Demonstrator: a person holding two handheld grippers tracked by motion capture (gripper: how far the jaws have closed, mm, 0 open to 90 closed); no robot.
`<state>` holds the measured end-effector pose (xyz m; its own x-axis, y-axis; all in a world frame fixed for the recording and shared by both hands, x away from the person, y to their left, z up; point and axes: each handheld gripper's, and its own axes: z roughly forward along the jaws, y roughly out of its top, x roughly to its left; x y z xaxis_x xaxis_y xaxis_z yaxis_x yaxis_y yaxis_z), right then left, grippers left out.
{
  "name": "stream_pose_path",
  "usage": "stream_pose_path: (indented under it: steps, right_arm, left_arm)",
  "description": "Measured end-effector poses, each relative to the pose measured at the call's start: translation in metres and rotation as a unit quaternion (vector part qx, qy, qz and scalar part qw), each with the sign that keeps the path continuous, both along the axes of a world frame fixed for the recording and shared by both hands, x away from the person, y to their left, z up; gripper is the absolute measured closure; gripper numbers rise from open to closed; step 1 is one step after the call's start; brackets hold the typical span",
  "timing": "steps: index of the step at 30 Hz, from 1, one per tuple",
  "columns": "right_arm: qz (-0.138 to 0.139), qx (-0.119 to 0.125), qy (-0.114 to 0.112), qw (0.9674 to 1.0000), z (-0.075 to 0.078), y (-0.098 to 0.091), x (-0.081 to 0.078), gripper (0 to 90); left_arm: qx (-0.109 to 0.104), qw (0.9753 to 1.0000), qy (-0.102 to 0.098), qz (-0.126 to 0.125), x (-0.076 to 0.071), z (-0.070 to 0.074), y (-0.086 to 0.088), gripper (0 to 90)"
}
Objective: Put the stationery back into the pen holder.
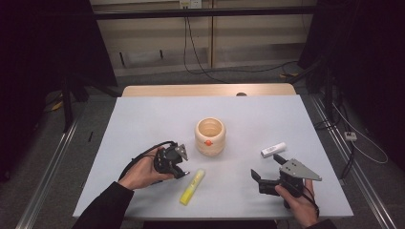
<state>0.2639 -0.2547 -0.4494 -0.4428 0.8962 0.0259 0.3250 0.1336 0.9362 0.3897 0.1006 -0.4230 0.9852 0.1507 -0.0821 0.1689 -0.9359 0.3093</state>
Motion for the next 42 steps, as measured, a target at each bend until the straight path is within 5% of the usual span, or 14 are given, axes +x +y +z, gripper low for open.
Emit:
stream_pose_path:
  steps: [3,15,18,22,30,34,35,40,42]
  right_arm:
    - [0.0,0.0,0.0,1.0,0.0,0.0,0.0,3.3]
    - [-0.002,0.001,0.001,1.0,0.0,-0.001,-0.001,3.3]
    - [-0.002,0.0,0.001,1.0,0.0,-0.001,-0.001,3.3]
    - [-0.002,0.001,0.0,1.0,0.0,-0.001,-0.002,3.3]
    - [-0.002,0.0,0.0,1.0,0.0,-0.001,-0.002,3.2]
    - [-0.002,0.001,0.0,1.0,0.0,-0.002,-0.002,3.2]
    - [-0.001,0.001,0.0,1.0,0.0,-0.002,-0.002,3.3]
    - [-0.002,0.0,0.0,1.0,0.0,-0.002,-0.002,3.2]
    - [-0.002,0.0,-0.001,1.0,0.0,-0.002,-0.003,3.2]
  left_arm:
    - [-0.022,0.999,0.006,0.037,-0.004,-0.003,0.0,80.4]
    - [-0.047,0.998,0.003,0.042,-0.003,-0.003,0.007,80.9]
    - [-0.072,0.9958,0.008,0.056,-0.001,0.001,0.01,80.9]
    - [-0.117,0.9897,0.009,0.082,-0.001,0.007,0.014,81.0]
    - [-0.17,0.9768,-0.02,0.129,0.003,0.016,0.024,80.9]
    - [-0.207,0.9651,-0.027,0.159,0.004,0.019,0.03,80.9]
    - [-0.203,0.9652,-0.038,0.161,0.004,0.021,0.031,80.9]
    - [-0.233,0.9527,-0.032,0.193,0.006,0.02,0.035,80.9]
    - [-0.24,0.9494,-0.036,0.199,0.007,0.019,0.036,80.9]
